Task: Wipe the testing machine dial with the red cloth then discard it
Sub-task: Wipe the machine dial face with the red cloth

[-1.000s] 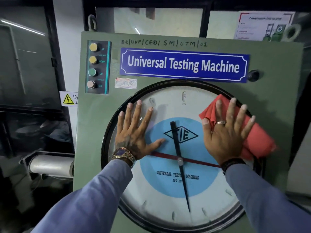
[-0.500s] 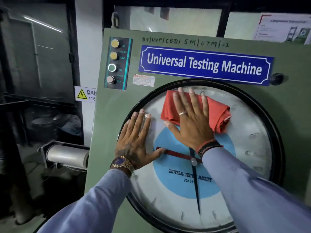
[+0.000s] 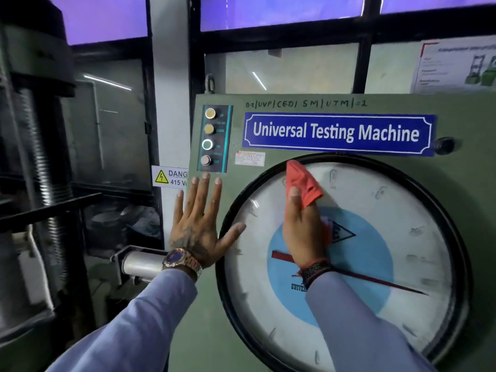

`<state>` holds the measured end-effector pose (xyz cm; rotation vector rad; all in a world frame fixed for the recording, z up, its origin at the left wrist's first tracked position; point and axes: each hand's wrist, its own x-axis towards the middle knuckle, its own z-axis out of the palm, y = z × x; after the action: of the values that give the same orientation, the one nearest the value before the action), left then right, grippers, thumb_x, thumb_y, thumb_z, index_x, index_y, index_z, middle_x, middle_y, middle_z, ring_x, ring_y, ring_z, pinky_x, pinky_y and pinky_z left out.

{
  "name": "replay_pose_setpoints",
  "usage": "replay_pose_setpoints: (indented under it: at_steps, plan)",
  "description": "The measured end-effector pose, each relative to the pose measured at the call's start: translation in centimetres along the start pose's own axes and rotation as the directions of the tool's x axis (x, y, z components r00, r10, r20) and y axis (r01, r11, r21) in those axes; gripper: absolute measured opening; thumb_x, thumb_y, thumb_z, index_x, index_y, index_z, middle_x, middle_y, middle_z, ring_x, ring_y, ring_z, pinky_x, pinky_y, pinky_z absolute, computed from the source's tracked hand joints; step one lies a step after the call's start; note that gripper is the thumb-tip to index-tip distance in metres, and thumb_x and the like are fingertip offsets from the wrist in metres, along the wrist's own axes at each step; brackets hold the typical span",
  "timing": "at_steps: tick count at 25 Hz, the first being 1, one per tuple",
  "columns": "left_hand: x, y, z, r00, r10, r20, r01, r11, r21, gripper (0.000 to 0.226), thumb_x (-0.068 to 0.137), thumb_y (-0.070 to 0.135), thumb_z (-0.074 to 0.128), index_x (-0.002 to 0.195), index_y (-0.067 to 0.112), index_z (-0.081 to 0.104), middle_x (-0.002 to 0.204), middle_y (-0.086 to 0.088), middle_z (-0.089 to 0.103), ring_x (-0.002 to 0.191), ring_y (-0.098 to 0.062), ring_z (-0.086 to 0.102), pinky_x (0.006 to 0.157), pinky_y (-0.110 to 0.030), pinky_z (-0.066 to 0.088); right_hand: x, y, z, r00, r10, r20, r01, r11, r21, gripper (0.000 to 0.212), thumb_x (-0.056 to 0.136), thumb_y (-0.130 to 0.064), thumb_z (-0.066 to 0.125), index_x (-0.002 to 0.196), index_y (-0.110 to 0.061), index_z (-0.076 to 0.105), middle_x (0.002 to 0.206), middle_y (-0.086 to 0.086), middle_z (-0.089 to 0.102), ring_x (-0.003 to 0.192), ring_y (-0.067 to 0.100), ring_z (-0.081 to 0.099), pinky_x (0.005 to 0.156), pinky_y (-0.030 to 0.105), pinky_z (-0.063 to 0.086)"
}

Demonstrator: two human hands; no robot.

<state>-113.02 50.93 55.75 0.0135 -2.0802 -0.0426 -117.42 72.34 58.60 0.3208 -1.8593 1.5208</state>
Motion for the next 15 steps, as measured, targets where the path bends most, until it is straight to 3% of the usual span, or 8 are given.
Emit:
replay_pose_setpoints:
  at_steps: [1,2,3,5,7,10,12,15]
  plan:
    - [0.1,-0.4,-1.5,1.0,-0.014,-0.004,0.014,1.0,0.013,0.103,0.095,0.081,0.033,0.176,0.018,0.022,0.185,-0.011,0.012,0.172,-0.034,0.01,0.138,-0.061,0.008,-0.9,-1.7,-0.1,0.977,0.213,-0.013,-0.205,0.954,0.221,0.063,0.108,-0.069,0.046,0.143,-0.022,0.069,0.11,-0.006,0.078,0.1,0.006,0.074,0.089,0.022,0.049]
    - [0.1,-0.6,-2.9,1.0,-0.018,-0.011,0.019,1.0,0.025,0.102,0.096,0.08,0.033,0.176,0.018,0.021,0.185,-0.01,0.012,0.172,-0.034,0.01,0.139,-0.06,0.008,-1.6,-3.0,-0.2,0.93,0.361,0.072,-0.352,0.814,0.463,0.067,0.107,-0.076,0.046,0.146,-0.026,0.067,0.122,-0.006,0.078,0.105,0.004,0.073,0.102,0.026,0.052]
    - [-0.2,-0.6,-4.6,1.0,-0.018,-0.024,0.019,0.999,0.039,0.1,0.097,0.079,0.034,0.176,0.019,0.021,0.185,-0.009,0.012,0.172,-0.034,0.01,0.138,-0.061,0.007,-2.2,-4.1,-0.6,0.882,0.426,0.203,-0.443,0.599,0.667,0.069,0.105,-0.077,0.047,0.147,-0.026,0.067,0.138,0.0,0.076,0.119,0.013,0.073,0.116,0.037,0.052]
    - [-1.0,-0.9,-7.6,0.999,-0.021,-0.047,0.025,0.997,0.07,0.097,0.098,0.075,0.035,0.175,0.018,0.023,0.185,-0.01,0.015,0.172,-0.035,0.011,0.138,-0.063,0.009,-3.8,-5.0,-1.2,0.832,0.378,0.405,-0.508,0.228,0.83,0.082,0.101,-0.081,0.05,0.153,-0.019,0.065,0.152,0.012,0.07,0.141,0.032,0.067,0.127,0.058,0.045]
    - [-2.6,-1.8,-10.9,0.999,-0.029,-0.046,0.034,0.993,0.11,0.095,0.099,0.073,0.035,0.175,0.017,0.024,0.184,-0.011,0.018,0.172,-0.035,0.012,0.138,-0.064,0.009,-7.0,-5.7,-1.0,0.821,0.306,0.481,-0.519,0.05,0.853,0.098,0.094,-0.087,0.055,0.153,-0.01,0.064,0.151,0.023,0.068,0.142,0.045,0.064,0.125,0.066,0.045]
    - [-6.1,-4.7,-16.7,0.997,-0.081,-0.017,0.083,0.98,0.182,0.094,0.1,0.072,0.032,0.175,0.015,0.024,0.185,-0.01,0.016,0.172,-0.035,0.011,0.137,-0.065,0.008,-13.2,-7.5,1.2,0.747,0.224,0.626,-0.624,-0.09,0.776,0.094,0.096,-0.082,0.056,0.149,-0.005,0.068,0.155,0.033,0.063,0.14,0.057,0.063,0.116,0.073,0.05]
    - [-9.5,-7.4,-21.0,0.992,-0.123,0.011,0.116,0.959,0.259,0.093,0.1,0.071,0.031,0.176,0.017,0.023,0.185,-0.009,0.016,0.172,-0.034,0.01,0.138,-0.064,0.006,-17.7,-9.2,3.8,0.702,0.18,0.689,-0.677,-0.131,0.724,0.085,0.099,-0.077,0.055,0.141,-0.006,0.074,0.153,0.033,0.065,0.138,0.057,0.065,0.117,0.072,0.05]
    - [-16.0,-12.5,-27.9,0.976,-0.218,0.003,0.2,0.905,0.376,0.09,0.101,0.07,0.031,0.176,0.02,0.022,0.185,-0.008,0.015,0.172,-0.032,0.009,0.139,-0.062,0.003,-25.6,-13.4,7.9,0.576,0.102,0.811,-0.801,-0.123,0.585,0.093,0.094,-0.074,0.064,0.15,0.001,0.066,0.158,0.031,0.061,0.141,0.055,0.063,0.118,0.072,0.05]
